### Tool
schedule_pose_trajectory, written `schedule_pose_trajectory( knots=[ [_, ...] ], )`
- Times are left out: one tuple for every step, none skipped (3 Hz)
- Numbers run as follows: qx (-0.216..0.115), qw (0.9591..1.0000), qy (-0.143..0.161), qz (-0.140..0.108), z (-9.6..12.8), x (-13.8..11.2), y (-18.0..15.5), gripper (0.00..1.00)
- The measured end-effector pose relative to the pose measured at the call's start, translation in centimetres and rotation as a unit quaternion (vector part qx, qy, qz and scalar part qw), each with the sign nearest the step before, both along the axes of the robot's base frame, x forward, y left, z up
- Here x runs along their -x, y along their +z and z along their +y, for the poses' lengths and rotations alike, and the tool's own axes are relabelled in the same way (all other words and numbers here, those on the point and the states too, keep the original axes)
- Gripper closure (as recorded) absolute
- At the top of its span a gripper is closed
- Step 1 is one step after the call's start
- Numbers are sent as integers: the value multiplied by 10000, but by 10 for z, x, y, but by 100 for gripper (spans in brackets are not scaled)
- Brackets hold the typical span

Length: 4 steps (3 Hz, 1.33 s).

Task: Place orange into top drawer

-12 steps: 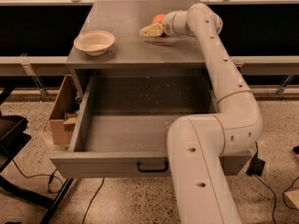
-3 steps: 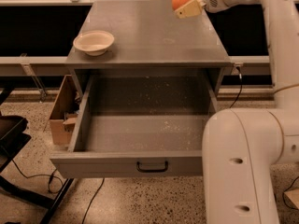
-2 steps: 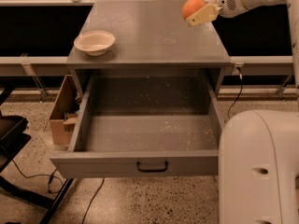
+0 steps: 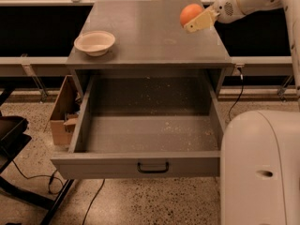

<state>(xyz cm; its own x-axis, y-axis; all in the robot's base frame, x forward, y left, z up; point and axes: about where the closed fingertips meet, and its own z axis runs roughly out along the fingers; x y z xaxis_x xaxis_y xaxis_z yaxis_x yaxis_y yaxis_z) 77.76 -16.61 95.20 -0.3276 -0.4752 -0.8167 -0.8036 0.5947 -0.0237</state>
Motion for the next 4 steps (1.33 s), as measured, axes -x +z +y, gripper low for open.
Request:
schedule_pose_trajectory(
  knots=[
    [-139,9995,174,203,5,12,-19,100],
    [-255,9996,155,13,-10,55,12,100],
    [-275,9994,187,-37,-10,117,42,100],
    [-270,9985,396,250,6,161,13,100]
  ],
)
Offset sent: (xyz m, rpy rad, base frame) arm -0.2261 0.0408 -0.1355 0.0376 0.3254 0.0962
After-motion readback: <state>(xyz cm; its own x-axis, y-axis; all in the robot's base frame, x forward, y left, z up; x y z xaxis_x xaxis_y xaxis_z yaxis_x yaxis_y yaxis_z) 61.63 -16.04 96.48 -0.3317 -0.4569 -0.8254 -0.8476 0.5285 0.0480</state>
